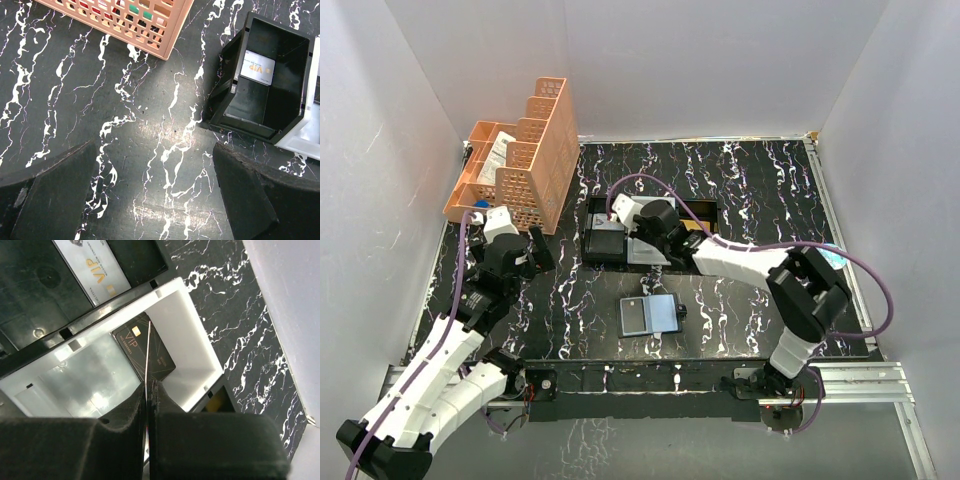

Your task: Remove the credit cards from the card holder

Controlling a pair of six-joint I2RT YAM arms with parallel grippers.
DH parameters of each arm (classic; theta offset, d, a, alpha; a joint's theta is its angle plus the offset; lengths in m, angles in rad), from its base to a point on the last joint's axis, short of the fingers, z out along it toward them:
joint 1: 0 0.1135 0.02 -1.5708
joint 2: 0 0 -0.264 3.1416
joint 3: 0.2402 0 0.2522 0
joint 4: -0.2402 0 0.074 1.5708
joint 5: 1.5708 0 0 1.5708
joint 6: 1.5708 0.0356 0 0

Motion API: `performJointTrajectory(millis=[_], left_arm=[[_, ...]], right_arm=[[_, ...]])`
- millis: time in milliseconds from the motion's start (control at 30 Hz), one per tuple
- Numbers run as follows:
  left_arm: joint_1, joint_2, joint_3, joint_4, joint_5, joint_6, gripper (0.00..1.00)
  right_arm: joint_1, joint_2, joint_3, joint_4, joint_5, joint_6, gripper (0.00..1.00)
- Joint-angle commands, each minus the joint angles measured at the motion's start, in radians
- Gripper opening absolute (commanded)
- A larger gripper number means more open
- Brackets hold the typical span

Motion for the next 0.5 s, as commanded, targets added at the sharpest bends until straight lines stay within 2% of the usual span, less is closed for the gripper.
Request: performJointTrajectory(millis=[0,467], left_arm=[[0.004,-0.007,-0.008,-0.002,-0.020,0.011,0.99],[0.005,0.027,0.001,-0.006,0.002,0.022,0.99]], right_arm=[[-0.034,0.056,0.075,0.036,-0.014,-0.032,0.00],[-0.076,0.234,0.150,0.101,0.049,-0.188,0.00]])
